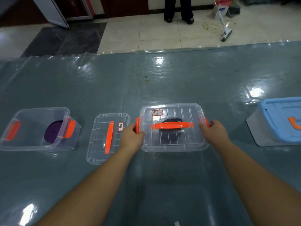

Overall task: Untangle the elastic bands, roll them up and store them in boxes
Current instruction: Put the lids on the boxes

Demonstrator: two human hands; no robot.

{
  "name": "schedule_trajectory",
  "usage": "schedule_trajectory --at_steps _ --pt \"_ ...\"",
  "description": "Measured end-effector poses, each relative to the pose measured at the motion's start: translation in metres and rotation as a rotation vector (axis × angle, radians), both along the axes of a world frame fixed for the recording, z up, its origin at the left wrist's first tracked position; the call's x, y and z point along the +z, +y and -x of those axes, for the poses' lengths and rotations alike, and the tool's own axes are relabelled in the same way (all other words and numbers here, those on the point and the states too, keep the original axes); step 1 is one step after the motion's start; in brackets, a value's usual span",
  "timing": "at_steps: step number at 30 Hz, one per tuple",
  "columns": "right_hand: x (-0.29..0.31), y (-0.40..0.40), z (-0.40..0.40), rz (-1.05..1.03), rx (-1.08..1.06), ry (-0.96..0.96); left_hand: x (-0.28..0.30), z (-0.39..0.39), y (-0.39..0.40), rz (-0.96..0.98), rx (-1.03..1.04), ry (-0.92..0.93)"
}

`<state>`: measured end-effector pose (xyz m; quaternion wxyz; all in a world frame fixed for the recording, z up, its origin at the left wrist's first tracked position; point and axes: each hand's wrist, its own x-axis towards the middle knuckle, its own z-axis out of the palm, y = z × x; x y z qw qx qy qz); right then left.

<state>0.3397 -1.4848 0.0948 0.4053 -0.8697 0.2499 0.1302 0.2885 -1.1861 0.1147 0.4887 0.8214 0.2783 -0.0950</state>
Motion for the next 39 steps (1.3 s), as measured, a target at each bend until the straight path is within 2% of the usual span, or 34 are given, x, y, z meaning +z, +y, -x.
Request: schedule_trajectory --at_steps 9,14,27,31,39 --pt "-0.004 -0.004 -0.003 -0.149 -0.092 -0.024 0.006 -0.002 -0.01 -0.187 -0.102 -0.012" --pt "-0.004 -0.002 -0.003 -0.132 -0.085 -0.03 0.01 -0.001 -0.009 -0.292 -0.179 -0.007" --pt "-0.001 0.003 0.0 -0.074 -0.052 -0.069 0.013 -0.009 -0.015 -0.367 -0.166 0.031" --pt "-0.004 0.003 0.0 -0.063 -0.046 -0.064 0.013 -0.01 -0.013 -0.34 -0.139 0.039" --pt "-0.005 0.001 -0.002 -0.074 -0.034 -0.059 0.01 -0.019 -0.003 -0.096 -0.022 0.084"
